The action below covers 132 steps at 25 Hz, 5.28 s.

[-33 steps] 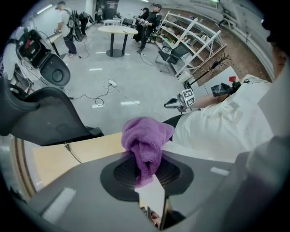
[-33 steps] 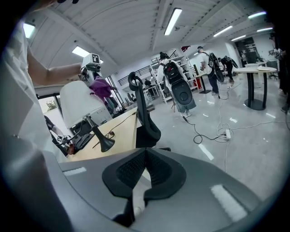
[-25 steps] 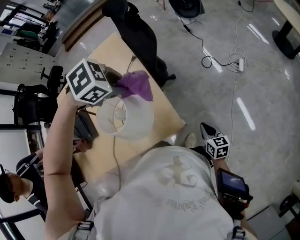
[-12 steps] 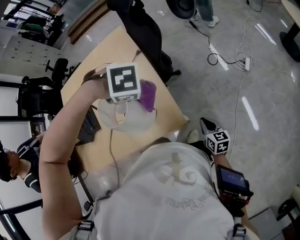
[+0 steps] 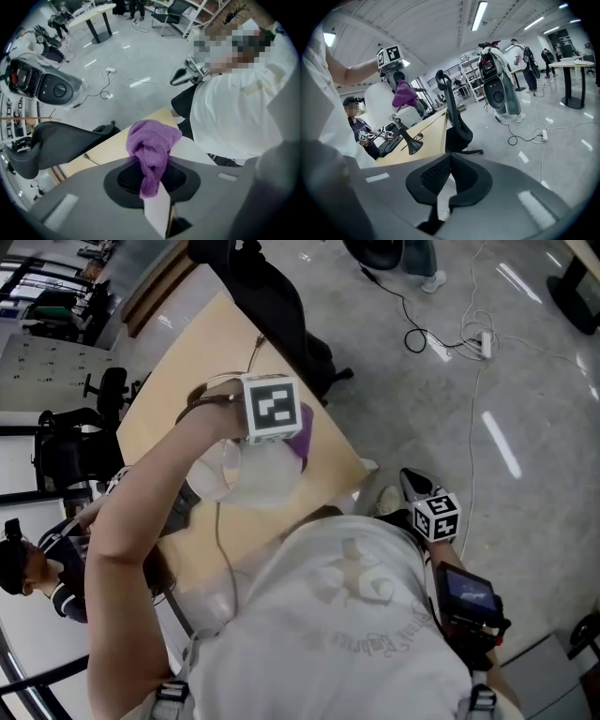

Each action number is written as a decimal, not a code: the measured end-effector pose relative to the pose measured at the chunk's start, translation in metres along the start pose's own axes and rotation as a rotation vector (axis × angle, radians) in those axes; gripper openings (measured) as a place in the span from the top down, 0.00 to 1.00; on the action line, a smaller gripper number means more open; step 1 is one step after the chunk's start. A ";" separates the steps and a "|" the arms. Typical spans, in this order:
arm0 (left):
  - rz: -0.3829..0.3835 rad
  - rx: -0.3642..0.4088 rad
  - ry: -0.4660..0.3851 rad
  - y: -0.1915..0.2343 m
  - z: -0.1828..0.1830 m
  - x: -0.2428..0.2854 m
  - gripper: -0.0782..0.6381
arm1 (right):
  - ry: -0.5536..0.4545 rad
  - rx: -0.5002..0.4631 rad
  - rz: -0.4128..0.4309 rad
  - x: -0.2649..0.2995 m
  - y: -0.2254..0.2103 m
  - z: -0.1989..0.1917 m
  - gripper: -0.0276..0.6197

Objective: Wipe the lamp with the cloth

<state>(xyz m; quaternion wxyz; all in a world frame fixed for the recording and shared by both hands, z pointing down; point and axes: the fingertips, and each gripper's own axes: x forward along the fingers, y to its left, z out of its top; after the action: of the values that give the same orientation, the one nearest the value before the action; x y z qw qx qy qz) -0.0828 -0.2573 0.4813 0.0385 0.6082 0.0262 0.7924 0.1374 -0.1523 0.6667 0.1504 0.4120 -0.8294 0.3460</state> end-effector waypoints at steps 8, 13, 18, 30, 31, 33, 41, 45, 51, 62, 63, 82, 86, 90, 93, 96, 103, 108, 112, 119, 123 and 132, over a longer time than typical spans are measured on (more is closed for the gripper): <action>0.023 0.009 -0.077 -0.026 -0.014 -0.066 0.78 | 0.028 -0.025 0.010 0.003 0.002 -0.001 0.94; -0.002 0.068 -0.027 -0.051 -0.029 -0.093 0.78 | 0.043 -0.042 0.023 0.005 0.009 -0.003 0.94; 0.020 0.134 0.021 -0.054 -0.017 -0.079 0.78 | 0.058 -0.028 0.017 0.004 0.006 -0.013 0.94; 0.085 0.333 0.264 -0.061 0.018 -0.009 0.78 | 0.047 -0.012 0.014 -0.001 -0.006 -0.022 0.94; 0.089 0.339 0.265 -0.061 0.022 -0.007 0.78 | 0.046 -0.018 0.016 -0.002 -0.008 -0.019 0.94; 0.108 0.327 0.250 -0.059 0.029 -0.010 0.78 | 0.037 -0.035 0.023 -0.004 -0.010 -0.012 0.94; 0.223 0.194 0.046 -0.084 0.015 -0.057 0.78 | -0.041 -0.146 0.071 -0.005 0.041 0.029 0.94; 0.302 0.155 -0.007 -0.100 0.008 -0.076 0.78 | -0.124 -0.194 0.103 -0.011 0.075 0.068 0.94; 0.474 0.155 0.018 -0.120 -0.010 -0.067 0.79 | -0.195 -0.192 0.091 -0.027 0.119 0.080 0.94; 0.762 0.160 -0.065 -0.125 0.022 0.013 0.78 | -0.212 -0.150 -0.036 -0.075 0.137 0.022 0.94; 0.752 0.150 -0.068 -0.114 0.018 0.018 0.78 | -0.218 -0.155 -0.038 -0.067 0.136 0.033 0.94; 0.902 -0.292 -0.679 -0.151 -0.014 -0.080 0.78 | -0.169 -0.270 0.031 -0.077 0.151 0.051 0.94; 0.986 -0.378 -0.679 -0.143 -0.033 -0.086 0.78 | -0.158 -0.305 0.082 -0.066 0.150 0.075 0.94; 0.959 -0.387 -0.667 -0.149 -0.020 -0.050 0.78 | -0.133 -0.328 0.124 -0.056 0.147 0.079 0.94; 0.881 -0.420 -0.666 -0.152 -0.010 -0.012 0.78 | -0.114 -0.333 0.153 -0.048 0.148 0.079 0.94; 0.784 -0.452 -0.708 -0.155 -0.001 0.018 0.78 | -0.094 -0.345 0.183 -0.042 0.153 0.077 0.94; 0.540 -0.541 -0.800 -0.171 0.011 0.062 0.78 | -0.056 -0.357 0.222 -0.035 0.156 0.070 0.94; 0.646 -0.616 -0.907 -0.192 -0.007 0.034 0.78 | -0.044 -0.365 0.244 -0.032 0.159 0.066 0.94; 0.851 -0.728 -1.132 -0.201 -0.043 -0.038 0.78 | -0.036 -0.378 0.266 -0.030 0.167 0.065 0.94; 1.033 -1.042 -1.267 -0.173 -0.100 -0.066 0.78 | -0.016 -0.357 0.294 -0.027 0.172 0.058 0.94; 0.904 -1.242 -1.329 -0.165 -0.108 -0.027 0.78 | -0.014 -0.320 0.293 -0.029 0.169 0.056 0.94; 0.599 -1.374 -1.280 -0.176 -0.074 0.064 0.78 | 0.008 -0.269 0.301 -0.026 0.154 0.051 0.94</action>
<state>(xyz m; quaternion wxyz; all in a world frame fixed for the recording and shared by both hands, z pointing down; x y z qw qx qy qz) -0.1661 -0.0758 0.5079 0.1881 0.7491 -0.6210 0.1333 0.0338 -0.1077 0.5465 0.1540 0.2582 -0.9197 0.2525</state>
